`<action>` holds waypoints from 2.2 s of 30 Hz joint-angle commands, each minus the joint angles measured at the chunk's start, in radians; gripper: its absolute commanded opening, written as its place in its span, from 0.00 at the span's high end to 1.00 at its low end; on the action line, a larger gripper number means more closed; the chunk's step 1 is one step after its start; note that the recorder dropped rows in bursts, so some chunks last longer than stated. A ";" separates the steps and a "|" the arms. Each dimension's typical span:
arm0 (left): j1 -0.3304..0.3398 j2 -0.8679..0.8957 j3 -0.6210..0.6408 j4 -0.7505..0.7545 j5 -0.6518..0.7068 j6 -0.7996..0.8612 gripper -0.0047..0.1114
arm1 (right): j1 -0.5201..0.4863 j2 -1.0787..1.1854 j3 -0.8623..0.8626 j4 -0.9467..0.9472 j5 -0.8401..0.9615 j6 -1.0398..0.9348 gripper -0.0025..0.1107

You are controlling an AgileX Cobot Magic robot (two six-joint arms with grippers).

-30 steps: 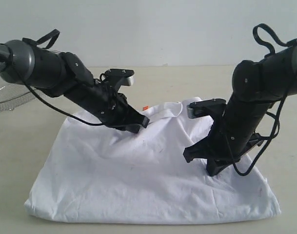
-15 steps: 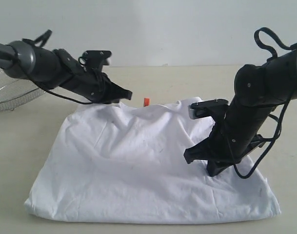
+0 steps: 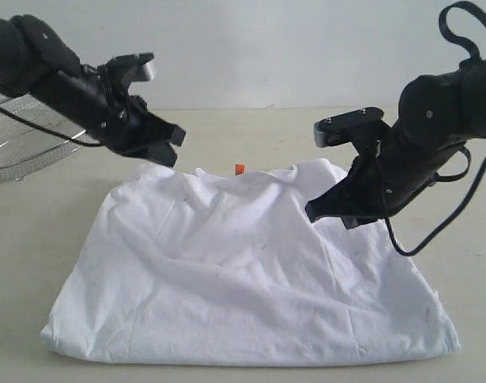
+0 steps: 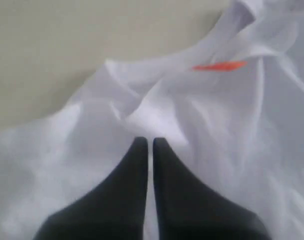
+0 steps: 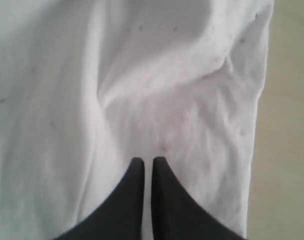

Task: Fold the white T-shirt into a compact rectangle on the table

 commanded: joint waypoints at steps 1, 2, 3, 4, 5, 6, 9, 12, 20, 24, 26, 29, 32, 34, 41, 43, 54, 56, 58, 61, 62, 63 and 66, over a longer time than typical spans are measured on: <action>0.005 0.001 0.108 0.133 -0.129 -0.108 0.92 | -0.024 0.087 -0.108 -0.013 -0.017 -0.008 0.98; 0.005 0.002 0.126 0.140 -0.162 -0.108 0.92 | -0.030 0.106 -0.132 -0.013 -0.014 -0.008 0.98; 0.005 0.007 0.143 0.140 -0.199 -0.108 0.92 | -0.034 0.136 -0.165 -0.013 -0.011 -0.008 0.98; 0.007 0.013 0.151 0.140 -0.223 -0.108 0.92 | -0.037 0.157 -0.187 -0.013 -0.003 -0.008 0.98; 0.007 0.019 0.154 0.140 -0.234 -0.114 0.92 | -0.040 0.179 -0.213 -0.013 0.012 -0.008 0.98; 0.011 0.032 0.154 0.140 -0.239 -0.119 0.92 | -0.041 0.212 -0.237 -0.013 0.034 -0.008 0.98; 0.016 0.061 0.154 0.140 -0.285 -0.136 0.92 | -0.044 0.273 -0.282 -0.015 0.036 -0.004 0.98; 0.020 0.092 0.154 0.140 -0.312 -0.138 0.92 | -0.044 0.305 -0.293 -0.025 0.028 -0.004 0.98; 0.077 0.123 0.154 0.153 -0.328 -0.197 0.92 | -0.128 0.328 -0.290 -0.169 0.043 0.127 0.98; 0.108 0.123 0.154 0.153 -0.311 -0.197 0.92 | -0.188 0.328 -0.290 -0.172 0.045 0.123 0.98; 0.108 0.123 0.154 0.153 -0.304 -0.192 0.92 | -0.200 0.325 -0.290 -0.172 0.047 0.123 0.98; 0.099 0.116 0.154 0.145 -0.287 -0.181 0.92 | -0.198 0.304 -0.290 -0.172 0.061 0.111 0.98; 0.078 0.063 0.154 0.133 -0.253 -0.146 0.92 | -0.198 0.245 -0.290 -0.172 0.090 0.104 0.98; 0.061 0.008 0.154 0.133 -0.248 -0.142 0.92 | -0.198 0.187 -0.290 -0.172 0.143 0.093 0.98; 0.059 -0.156 0.154 0.138 -0.143 -0.142 0.92 | -0.233 0.012 -0.290 -0.155 0.399 -0.026 0.98; 0.059 -0.185 0.154 0.138 -0.064 -0.141 0.92 | -0.278 -0.015 -0.290 -0.076 0.497 -0.119 0.98; 0.059 -0.278 0.358 0.038 -0.060 -0.089 0.92 | -0.718 0.041 -0.142 0.835 0.710 -0.902 0.98; 0.059 -0.279 0.423 -0.023 -0.098 -0.045 0.92 | -0.730 0.063 -0.115 0.826 0.710 -0.898 0.97; 0.059 -0.279 0.474 -0.089 -0.127 0.004 0.92 | -0.728 0.083 -0.091 0.829 0.682 -0.903 0.91; 0.059 -0.279 0.537 -0.177 -0.155 0.077 0.92 | -0.707 0.115 -0.072 0.829 0.628 -0.905 0.71; 0.059 -0.279 0.552 -0.192 -0.161 0.095 0.92 | -0.705 0.126 -0.069 0.829 0.622 -0.905 0.61; 0.059 -0.279 0.563 -0.197 -0.167 0.104 0.92 | -0.697 0.139 -0.069 0.827 0.617 -0.905 0.53; 0.059 -0.279 0.594 -0.204 -0.181 0.104 0.92 | -0.667 0.176 -0.069 0.825 0.585 -0.897 0.35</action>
